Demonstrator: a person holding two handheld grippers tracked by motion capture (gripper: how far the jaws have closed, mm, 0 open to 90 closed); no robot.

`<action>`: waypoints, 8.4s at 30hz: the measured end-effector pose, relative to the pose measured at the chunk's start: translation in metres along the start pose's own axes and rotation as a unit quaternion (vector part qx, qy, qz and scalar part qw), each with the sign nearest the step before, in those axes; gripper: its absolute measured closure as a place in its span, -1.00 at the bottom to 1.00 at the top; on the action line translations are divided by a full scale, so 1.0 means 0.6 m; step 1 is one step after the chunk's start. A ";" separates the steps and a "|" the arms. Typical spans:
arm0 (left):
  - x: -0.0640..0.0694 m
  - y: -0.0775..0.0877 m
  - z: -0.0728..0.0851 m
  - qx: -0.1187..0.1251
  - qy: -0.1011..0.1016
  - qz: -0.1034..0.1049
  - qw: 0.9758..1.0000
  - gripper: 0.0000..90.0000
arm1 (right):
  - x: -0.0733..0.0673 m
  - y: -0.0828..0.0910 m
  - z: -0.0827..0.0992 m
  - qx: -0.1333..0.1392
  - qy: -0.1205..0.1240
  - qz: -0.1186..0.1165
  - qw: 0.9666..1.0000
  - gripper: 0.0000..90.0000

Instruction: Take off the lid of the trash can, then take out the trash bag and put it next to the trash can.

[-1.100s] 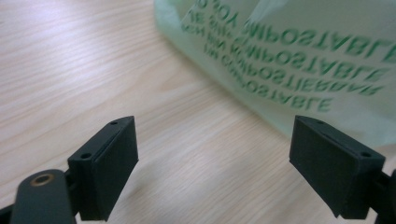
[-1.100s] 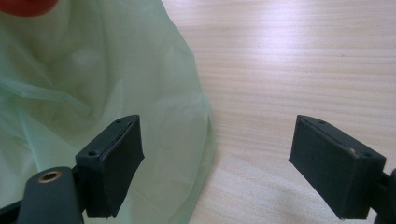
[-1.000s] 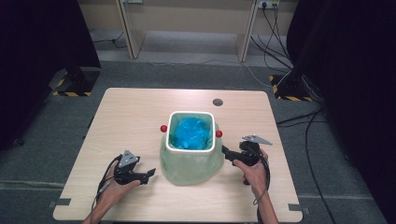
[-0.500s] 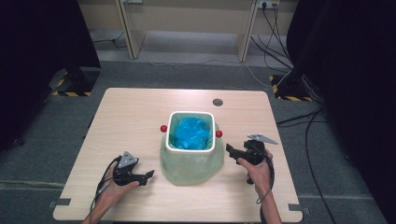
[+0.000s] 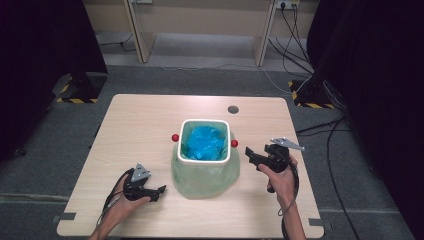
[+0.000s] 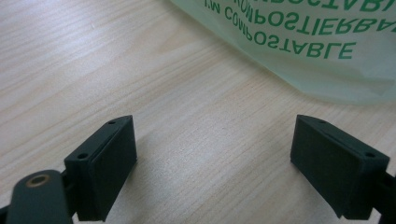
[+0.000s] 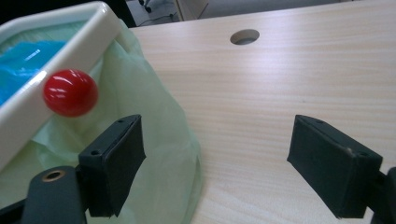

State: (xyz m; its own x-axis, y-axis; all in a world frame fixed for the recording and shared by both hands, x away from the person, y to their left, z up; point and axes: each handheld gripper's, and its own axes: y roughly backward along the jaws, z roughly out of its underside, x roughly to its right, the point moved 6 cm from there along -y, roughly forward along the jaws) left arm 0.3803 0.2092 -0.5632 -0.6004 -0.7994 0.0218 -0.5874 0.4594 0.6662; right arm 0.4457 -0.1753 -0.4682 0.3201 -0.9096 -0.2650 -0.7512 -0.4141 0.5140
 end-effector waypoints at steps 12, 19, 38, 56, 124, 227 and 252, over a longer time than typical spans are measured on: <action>0.000 0.000 0.000 0.000 0.001 0.000 1.000 -0.70 | -0.011 0.008 -0.035 0.012 0.007 -0.003 1.000 -0.54; 0.000 0.000 0.000 0.001 0.001 0.000 1.000 -0.70 | -0.044 0.005 -0.078 0.024 0.020 -0.019 0.999 -0.56; 0.001 0.000 0.000 -0.001 0.002 -0.002 1.000 -0.71 | -0.109 -0.082 -0.114 -0.046 0.092 -0.001 0.995 0.01; 0.001 -0.001 -0.001 -0.001 0.002 -0.002 1.000 -0.71 | -0.132 -0.115 -0.109 -0.116 0.111 0.003 0.987 0.48; 0.003 -0.002 -0.002 0.000 0.003 -0.002 1.000 -0.73 | 0.060 0.091 -0.168 0.022 -0.049 -0.042 0.998 0.67; 0.004 -0.004 -0.002 -0.003 0.003 -0.005 1.000 -0.75 | 0.029 0.009 0.027 -0.031 -0.011 0.028 0.999 -0.49; 0.051 0.018 -0.065 0.093 0.028 0.090 0.991 -0.67 | 0.030 0.007 0.030 -0.036 -0.014 0.029 0.999 -0.48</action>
State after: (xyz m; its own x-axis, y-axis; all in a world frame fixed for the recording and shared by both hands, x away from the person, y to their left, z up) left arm 0.3770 0.1747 -0.5261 -0.6759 -0.7165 0.1725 -0.5670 0.6551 0.4995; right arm 0.4379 -0.1927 -0.4856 0.2611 -0.9310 -0.2549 -0.7240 -0.3636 0.5862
